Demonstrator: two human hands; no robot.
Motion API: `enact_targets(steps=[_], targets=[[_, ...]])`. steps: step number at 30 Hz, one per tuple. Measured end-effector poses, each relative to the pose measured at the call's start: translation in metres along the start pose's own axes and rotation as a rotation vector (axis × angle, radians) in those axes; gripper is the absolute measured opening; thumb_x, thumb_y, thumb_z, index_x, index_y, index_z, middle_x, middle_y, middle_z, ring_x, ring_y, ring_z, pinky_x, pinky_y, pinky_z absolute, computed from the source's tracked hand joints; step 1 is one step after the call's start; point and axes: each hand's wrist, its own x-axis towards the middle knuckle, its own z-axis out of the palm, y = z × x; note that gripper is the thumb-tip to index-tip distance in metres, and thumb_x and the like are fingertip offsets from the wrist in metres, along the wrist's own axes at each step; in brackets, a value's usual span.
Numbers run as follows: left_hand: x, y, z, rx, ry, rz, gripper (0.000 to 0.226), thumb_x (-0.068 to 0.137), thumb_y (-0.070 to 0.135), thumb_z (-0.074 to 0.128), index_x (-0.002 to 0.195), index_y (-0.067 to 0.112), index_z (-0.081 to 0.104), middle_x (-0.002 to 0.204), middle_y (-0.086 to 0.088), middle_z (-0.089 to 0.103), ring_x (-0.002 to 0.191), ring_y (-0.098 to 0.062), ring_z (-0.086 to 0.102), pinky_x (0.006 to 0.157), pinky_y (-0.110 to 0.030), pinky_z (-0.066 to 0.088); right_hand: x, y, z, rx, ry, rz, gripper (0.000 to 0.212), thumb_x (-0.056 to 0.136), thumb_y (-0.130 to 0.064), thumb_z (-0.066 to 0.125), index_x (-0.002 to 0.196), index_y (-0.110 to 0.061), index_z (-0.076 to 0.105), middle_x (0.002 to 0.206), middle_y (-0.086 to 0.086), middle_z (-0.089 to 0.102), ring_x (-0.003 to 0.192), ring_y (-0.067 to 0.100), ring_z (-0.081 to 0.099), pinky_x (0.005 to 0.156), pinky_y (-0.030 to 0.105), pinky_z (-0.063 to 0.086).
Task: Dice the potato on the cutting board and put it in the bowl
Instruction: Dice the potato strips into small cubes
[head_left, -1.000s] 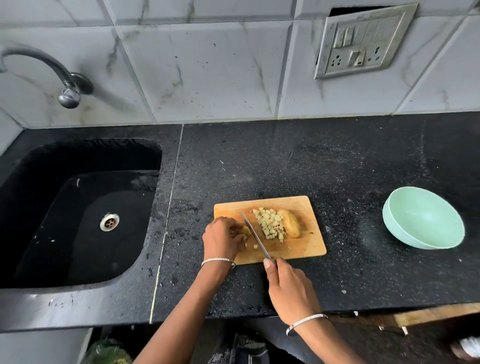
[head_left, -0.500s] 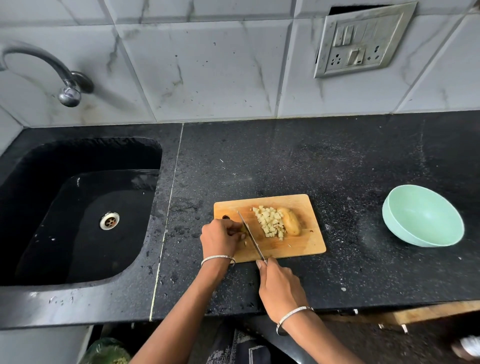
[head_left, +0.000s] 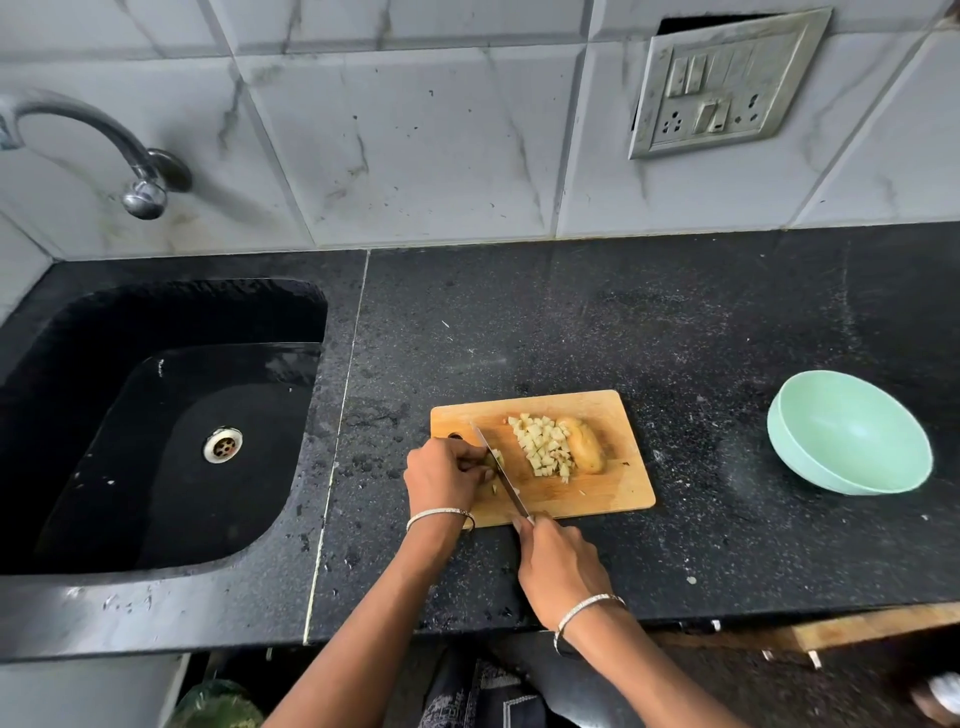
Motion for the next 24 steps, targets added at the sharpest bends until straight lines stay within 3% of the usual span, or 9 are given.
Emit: enact_targets(steps=[7, 9, 11, 13, 14, 16, 18, 24], targets=[[-0.002, -0.003, 0.0, -0.027, 0.009, 0.032, 0.024, 0.066, 0.011, 0.086, 0.082, 0.026, 0.078, 0.074, 0.01, 0.074, 0.072, -0.003, 0.069, 0.077, -0.029, 0.058, 0.009, 0.013, -0.003, 0.138, -0.057, -0.026, 0.04, 0.104, -0.047, 0.026, 0.082, -0.024, 0.05, 0.081, 0.002, 0.059, 0.088, 0.03, 0.06, 0.07, 0.036, 0.039], [-0.003, -0.002, -0.001, -0.028, 0.005, 0.039, 0.024, 0.066, 0.012, 0.086, 0.084, 0.026, 0.078, 0.075, 0.01, 0.074, 0.071, -0.001, 0.068, 0.077, -0.027, 0.057, 0.012, 0.015, -0.004, 0.228, -0.085, 0.014, 0.045, 0.103, -0.048, 0.029, 0.075, -0.021, 0.052, 0.07, 0.0, 0.056, 0.069, 0.024, 0.056, 0.063, 0.033, 0.039], [-0.004, -0.001, -0.002, -0.032, 0.006, 0.043, 0.023, 0.066, 0.012, 0.086, 0.084, 0.025, 0.078, 0.076, 0.01, 0.074, 0.071, -0.001, 0.068, 0.077, -0.026, 0.057, 0.014, 0.018, -0.005, 0.494, -0.155, 0.133, 0.049, 0.101, -0.05, 0.035, 0.071, -0.016, 0.053, 0.058, -0.001, 0.05, 0.046, 0.015, 0.043, 0.047, 0.027, 0.032], [-0.005, 0.001, -0.003, -0.035, 0.005, 0.044, 0.023, 0.067, 0.012, 0.086, 0.084, 0.025, 0.078, 0.077, 0.01, 0.074, 0.07, -0.001, 0.067, 0.076, -0.024, 0.056, 0.013, 0.018, -0.008, 0.59, -0.194, 0.179, 0.05, 0.101, -0.051, 0.037, 0.072, -0.013, 0.053, 0.052, -0.001, 0.046, 0.038, 0.012, 0.037, 0.04, 0.024, 0.027], [-0.005, 0.001, -0.003, -0.045, 0.002, 0.043, 0.023, 0.067, 0.011, 0.086, 0.084, 0.024, 0.078, 0.076, 0.01, 0.074, 0.07, -0.001, 0.067, 0.077, -0.024, 0.057, 0.012, 0.018, -0.008, 0.5, -0.165, 0.133, 0.05, 0.101, -0.05, 0.036, 0.073, -0.014, 0.054, 0.055, -0.001, 0.05, 0.042, 0.014, 0.044, 0.044, 0.026, 0.033], [-0.005, 0.0, -0.002, -0.076, -0.001, 0.044, 0.023, 0.067, 0.009, 0.086, 0.083, 0.023, 0.078, 0.075, 0.009, 0.074, 0.07, -0.001, 0.068, 0.077, -0.026, 0.058, 0.008, 0.017, -0.006, 0.216, -0.068, 0.024, 0.046, 0.102, -0.049, 0.031, 0.085, -0.017, 0.059, 0.075, 0.005, 0.063, 0.069, 0.026, 0.062, 0.063, 0.034, 0.046], [-0.004, -0.003, -0.001, -0.086, -0.002, 0.044, 0.024, 0.067, 0.008, 0.086, 0.085, 0.023, 0.078, 0.076, 0.008, 0.074, 0.071, -0.002, 0.069, 0.079, -0.029, 0.058, 0.0, 0.01, -0.002, 0.055, 0.017, -0.027, 0.04, 0.103, -0.047, 0.028, 0.1, -0.02, 0.058, 0.094, 0.009, 0.065, 0.091, 0.034, 0.064, 0.072, 0.039, 0.048], [-0.006, -0.004, 0.001, -0.09, 0.014, 0.044, 0.026, 0.068, 0.008, 0.085, 0.088, 0.024, 0.078, 0.076, 0.009, 0.074, 0.071, 0.0, 0.068, 0.08, -0.028, 0.057, -0.008, 0.011, 0.005, 0.002, 0.046, -0.048, 0.039, 0.103, -0.045, 0.026, 0.099, -0.019, 0.054, 0.096, 0.009, 0.065, 0.094, 0.034, 0.064, 0.066, 0.037, 0.041]])
